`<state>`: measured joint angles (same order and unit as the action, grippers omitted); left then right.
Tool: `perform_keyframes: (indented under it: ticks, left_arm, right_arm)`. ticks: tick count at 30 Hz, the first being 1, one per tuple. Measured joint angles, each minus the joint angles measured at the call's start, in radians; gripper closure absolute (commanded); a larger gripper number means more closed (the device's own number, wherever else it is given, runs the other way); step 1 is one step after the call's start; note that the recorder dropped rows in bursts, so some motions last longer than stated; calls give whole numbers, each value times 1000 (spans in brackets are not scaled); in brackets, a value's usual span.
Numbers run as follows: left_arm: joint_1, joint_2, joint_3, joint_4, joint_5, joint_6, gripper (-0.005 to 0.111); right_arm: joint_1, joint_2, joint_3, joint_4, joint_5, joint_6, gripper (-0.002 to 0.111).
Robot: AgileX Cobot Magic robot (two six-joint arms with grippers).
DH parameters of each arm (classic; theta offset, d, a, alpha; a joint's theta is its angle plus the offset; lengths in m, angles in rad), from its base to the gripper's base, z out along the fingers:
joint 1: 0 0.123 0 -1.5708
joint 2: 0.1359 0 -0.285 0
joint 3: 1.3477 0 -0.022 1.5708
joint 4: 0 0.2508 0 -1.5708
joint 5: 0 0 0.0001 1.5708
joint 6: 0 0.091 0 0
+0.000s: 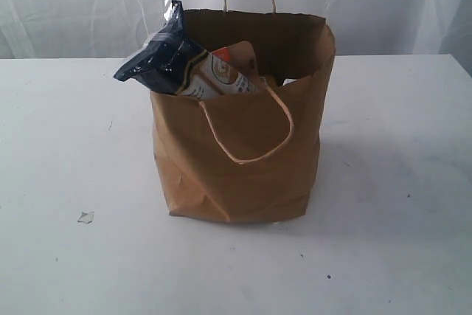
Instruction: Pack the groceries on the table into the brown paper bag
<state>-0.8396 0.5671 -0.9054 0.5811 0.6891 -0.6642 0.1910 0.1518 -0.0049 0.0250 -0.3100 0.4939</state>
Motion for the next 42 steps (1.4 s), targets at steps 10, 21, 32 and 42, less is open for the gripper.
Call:
perform_keyframes:
  ticks: [10, 21, 32, 42]
  left_arm:
    - [0, -194, 385, 91, -238, -251, 107]
    - [0, 0, 524, 491, -267, -654, 107]
    - [0, 162, 526, 603, -376, -766, 107]
    - [0, 179, 526, 612, -395, -770, 107]
  right_arm:
    - [0, 57, -93, -283, 77, 361, 108]
    - [53, 570, -285, -724, 171, 561, 108]
    - [58, 914, -334, -815, 59, 476, 108]
    - [58, 1196, -341, -954, -131, 473, 108]
